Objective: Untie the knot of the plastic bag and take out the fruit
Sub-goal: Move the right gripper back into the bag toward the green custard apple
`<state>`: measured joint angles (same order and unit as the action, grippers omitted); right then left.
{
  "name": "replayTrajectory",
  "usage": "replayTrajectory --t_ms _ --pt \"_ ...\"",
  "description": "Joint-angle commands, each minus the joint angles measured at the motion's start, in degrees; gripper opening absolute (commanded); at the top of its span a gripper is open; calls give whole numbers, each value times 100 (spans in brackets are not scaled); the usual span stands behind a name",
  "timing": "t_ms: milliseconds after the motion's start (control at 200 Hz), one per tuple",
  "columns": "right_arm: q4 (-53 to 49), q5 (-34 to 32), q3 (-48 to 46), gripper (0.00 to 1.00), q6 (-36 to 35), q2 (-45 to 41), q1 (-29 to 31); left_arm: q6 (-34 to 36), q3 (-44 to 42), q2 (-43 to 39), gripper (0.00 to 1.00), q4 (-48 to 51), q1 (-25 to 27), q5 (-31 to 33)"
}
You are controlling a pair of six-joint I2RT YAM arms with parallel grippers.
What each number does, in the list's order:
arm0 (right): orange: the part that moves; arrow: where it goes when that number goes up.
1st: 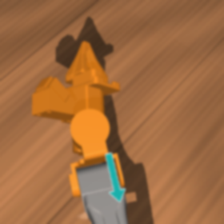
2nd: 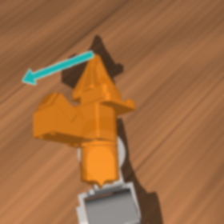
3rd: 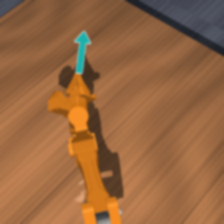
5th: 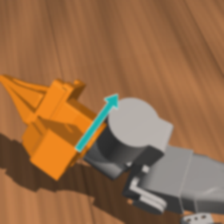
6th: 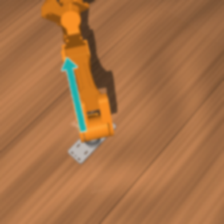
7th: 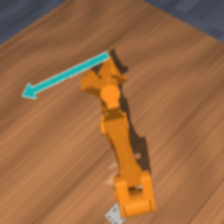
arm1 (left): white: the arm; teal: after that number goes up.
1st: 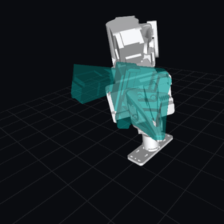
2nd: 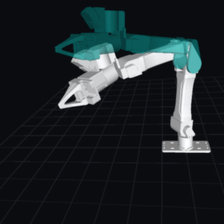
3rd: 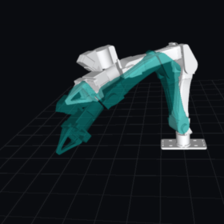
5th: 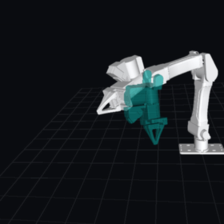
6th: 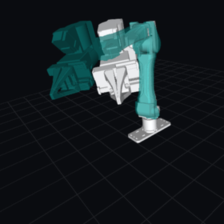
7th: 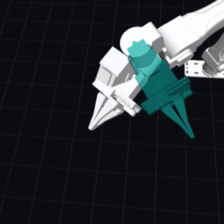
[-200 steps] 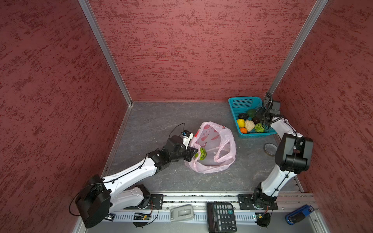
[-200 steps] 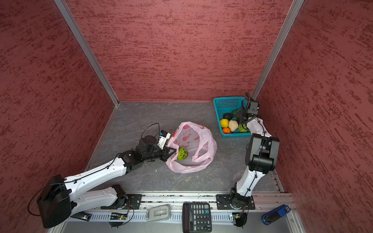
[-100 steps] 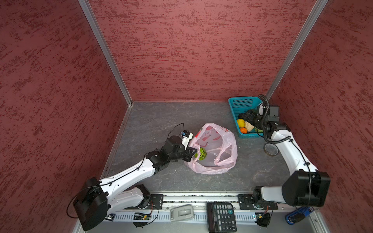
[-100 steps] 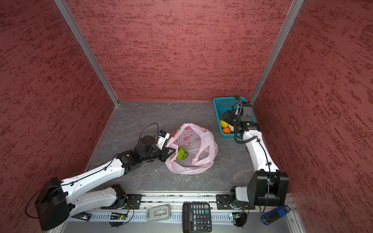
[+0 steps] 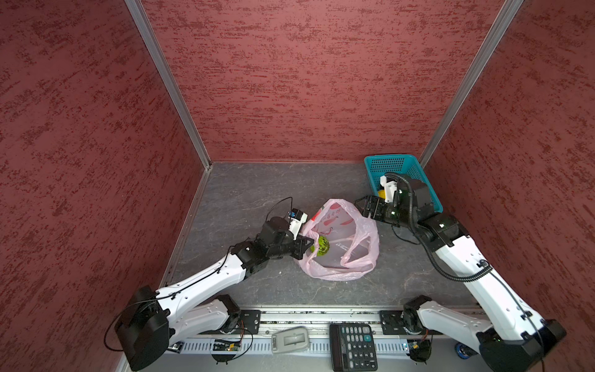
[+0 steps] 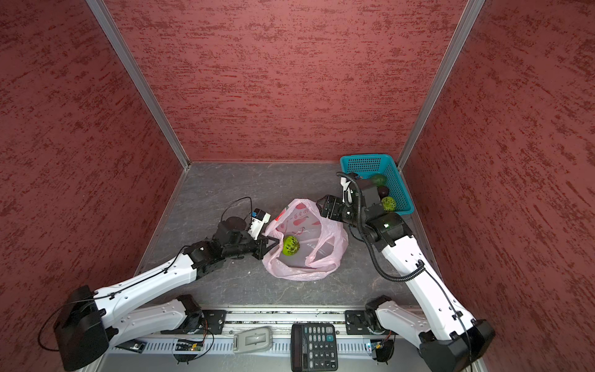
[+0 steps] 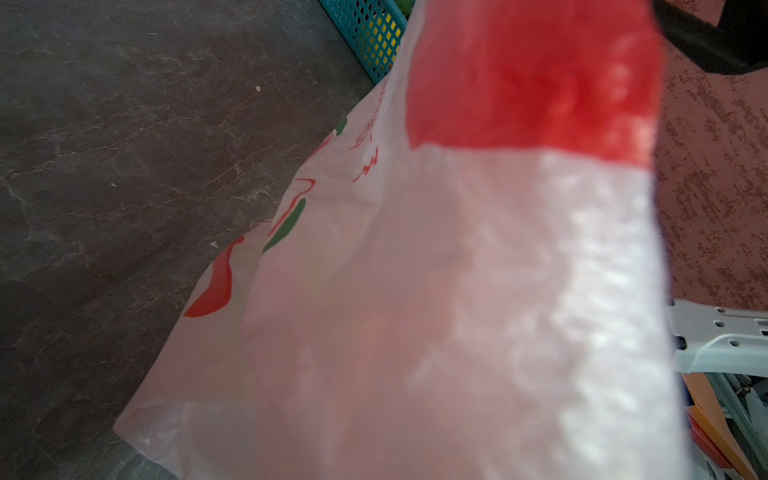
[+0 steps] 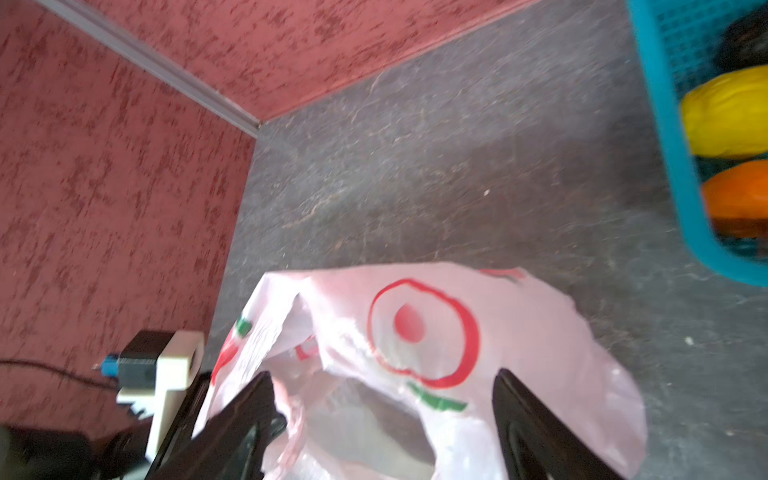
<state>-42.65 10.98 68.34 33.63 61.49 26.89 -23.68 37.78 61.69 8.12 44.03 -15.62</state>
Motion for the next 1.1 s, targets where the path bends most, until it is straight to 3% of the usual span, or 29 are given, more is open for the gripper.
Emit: replayTrajectory --t_ms 0,205,451,791,1092 --pt "-381 -299 309 84 358 -51 450 109 -43 -111 0 5 -39 -103" --pt "-440 -670 455 84 647 33 1416 162 -64 -210 0 66 -54 -115" --pt "154 -1149 -32 84 805 478 2427 227 -103 -226 0 38 -96 -200" --pt "1203 -1615 -1374 82 1241 691 2691 321 -389 -471 0 -4 -99 -266" --pt "1618 -1821 -1355 83 1242 1547 2922 400 -689 -682 0 -17 -36 -356"
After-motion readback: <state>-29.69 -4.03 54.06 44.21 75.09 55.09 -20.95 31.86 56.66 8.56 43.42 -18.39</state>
